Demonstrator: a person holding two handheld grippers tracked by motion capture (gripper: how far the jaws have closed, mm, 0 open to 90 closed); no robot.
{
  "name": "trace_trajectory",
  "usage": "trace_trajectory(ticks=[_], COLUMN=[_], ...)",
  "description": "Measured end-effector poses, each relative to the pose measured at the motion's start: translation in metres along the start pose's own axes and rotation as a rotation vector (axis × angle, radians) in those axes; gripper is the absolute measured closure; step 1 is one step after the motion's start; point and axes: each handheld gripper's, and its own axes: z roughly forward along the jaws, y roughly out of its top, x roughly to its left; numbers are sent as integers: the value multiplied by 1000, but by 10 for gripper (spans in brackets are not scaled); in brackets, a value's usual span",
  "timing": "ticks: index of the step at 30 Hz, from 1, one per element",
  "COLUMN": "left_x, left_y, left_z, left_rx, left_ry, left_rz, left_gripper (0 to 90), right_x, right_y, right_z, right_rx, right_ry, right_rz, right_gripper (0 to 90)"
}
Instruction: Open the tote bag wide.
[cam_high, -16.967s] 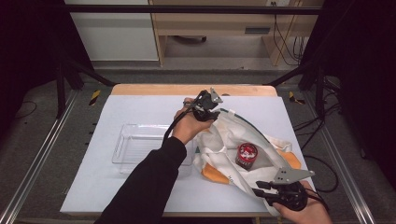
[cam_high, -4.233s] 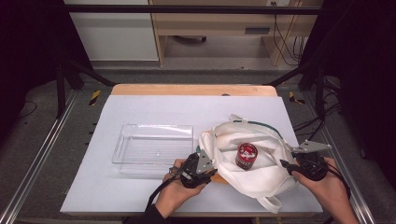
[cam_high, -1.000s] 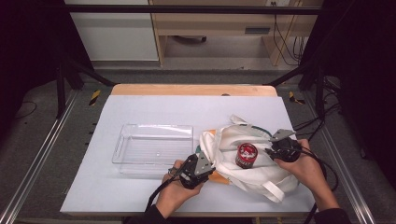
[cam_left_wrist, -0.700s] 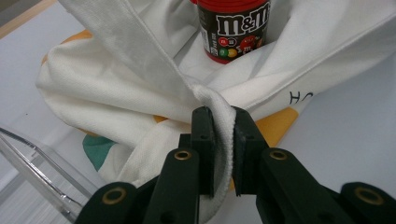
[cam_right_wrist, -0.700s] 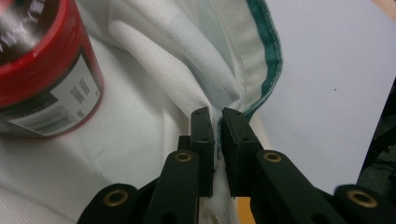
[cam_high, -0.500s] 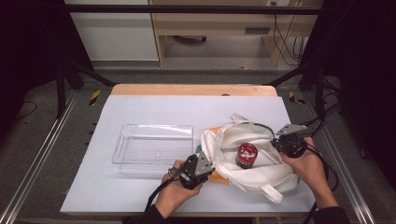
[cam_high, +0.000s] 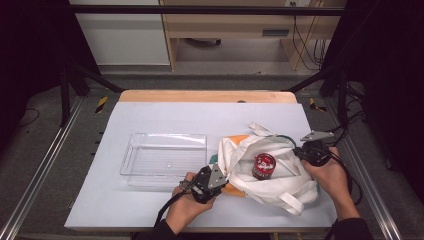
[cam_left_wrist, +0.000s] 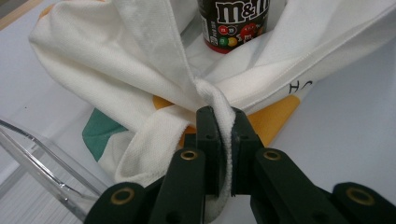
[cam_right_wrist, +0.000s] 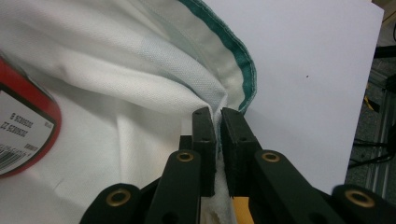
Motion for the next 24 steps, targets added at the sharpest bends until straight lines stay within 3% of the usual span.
trace_trajectory(ticks=[4,14,20,24], left_x=[0,1,1,1], left_y=[0,1,3,4], left_z=[0,-1,-1,-3], left_rx=[-5,-15,-28,-41], left_ry=[1,9,20,33], left_rz=[-3,-14,-18,-29], left_gripper=[844,793,706,639], right_x=[0,2,10,16], right_y=[0,3,9,13], right_z=[-4,-31,-46,-50], right_rx=[-12,-77,-92,-94], right_ry=[16,15,38,54], right_rz=[-6,29,24,-5], right_gripper=[813,498,380,336])
